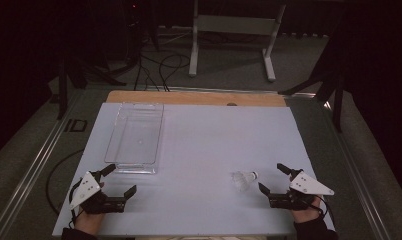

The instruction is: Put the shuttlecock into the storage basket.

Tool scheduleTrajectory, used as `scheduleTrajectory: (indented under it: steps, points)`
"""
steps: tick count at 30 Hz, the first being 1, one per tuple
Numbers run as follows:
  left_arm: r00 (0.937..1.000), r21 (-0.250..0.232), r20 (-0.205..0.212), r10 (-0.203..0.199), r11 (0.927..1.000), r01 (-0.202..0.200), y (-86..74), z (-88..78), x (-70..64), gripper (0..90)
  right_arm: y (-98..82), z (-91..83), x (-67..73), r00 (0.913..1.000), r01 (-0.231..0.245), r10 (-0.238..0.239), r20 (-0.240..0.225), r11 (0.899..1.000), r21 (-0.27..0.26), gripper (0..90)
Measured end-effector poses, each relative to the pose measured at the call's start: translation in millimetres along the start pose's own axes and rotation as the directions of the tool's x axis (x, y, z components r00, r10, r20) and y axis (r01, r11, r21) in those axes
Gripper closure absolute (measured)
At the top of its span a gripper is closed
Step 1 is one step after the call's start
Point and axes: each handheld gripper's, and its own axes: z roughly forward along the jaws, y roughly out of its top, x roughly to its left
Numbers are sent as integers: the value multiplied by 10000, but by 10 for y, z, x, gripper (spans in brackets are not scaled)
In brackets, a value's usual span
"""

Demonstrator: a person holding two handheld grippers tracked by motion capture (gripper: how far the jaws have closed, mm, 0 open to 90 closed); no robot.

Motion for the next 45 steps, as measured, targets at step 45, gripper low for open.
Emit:
scheduleTrajectory:
  steps: [45]
  points:
    - [9999, 40, 91, 145, 9999, -145, 18, 2, -24, 0, 394, -132, -448, 9558, 1120, -408, -2913, 9662, 2322, 79]
